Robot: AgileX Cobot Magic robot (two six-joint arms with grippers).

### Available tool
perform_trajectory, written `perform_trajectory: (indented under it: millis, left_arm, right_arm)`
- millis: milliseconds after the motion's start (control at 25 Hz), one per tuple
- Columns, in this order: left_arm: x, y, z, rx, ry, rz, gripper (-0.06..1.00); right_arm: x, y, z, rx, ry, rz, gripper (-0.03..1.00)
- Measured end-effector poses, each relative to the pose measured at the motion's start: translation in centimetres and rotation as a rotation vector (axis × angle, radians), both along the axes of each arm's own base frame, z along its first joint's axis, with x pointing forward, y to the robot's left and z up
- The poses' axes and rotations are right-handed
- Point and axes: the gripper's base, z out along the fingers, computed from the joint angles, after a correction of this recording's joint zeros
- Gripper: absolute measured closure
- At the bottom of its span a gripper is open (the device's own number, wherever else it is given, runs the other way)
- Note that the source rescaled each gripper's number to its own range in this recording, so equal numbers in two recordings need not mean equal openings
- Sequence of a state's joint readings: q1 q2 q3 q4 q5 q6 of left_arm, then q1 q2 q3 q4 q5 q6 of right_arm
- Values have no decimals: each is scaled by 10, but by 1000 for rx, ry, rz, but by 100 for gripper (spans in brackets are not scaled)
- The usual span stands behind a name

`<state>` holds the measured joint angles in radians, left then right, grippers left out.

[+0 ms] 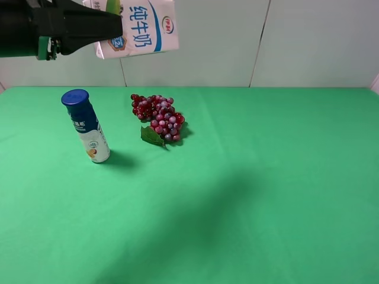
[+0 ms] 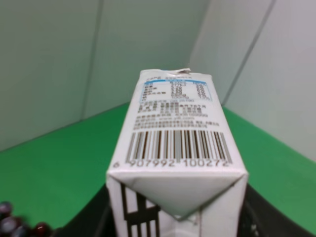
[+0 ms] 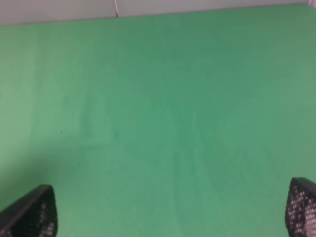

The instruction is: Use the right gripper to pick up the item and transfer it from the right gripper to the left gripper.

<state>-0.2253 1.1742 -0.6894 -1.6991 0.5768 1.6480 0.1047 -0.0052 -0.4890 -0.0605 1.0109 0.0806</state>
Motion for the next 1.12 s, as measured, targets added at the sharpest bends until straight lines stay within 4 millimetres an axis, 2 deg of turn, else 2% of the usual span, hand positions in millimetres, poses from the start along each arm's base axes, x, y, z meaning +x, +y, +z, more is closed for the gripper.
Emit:
perform_trajectory:
  millis: [440, 1120]
  left_arm:
    - [11, 12, -5, 73, 8, 170, 94]
    - [28, 41, -10, 250, -10, 511, 94]
  right_arm:
    - [0, 0, 0, 0, 1, 0, -3]
    - [0, 0, 0, 0, 1, 0, -3]
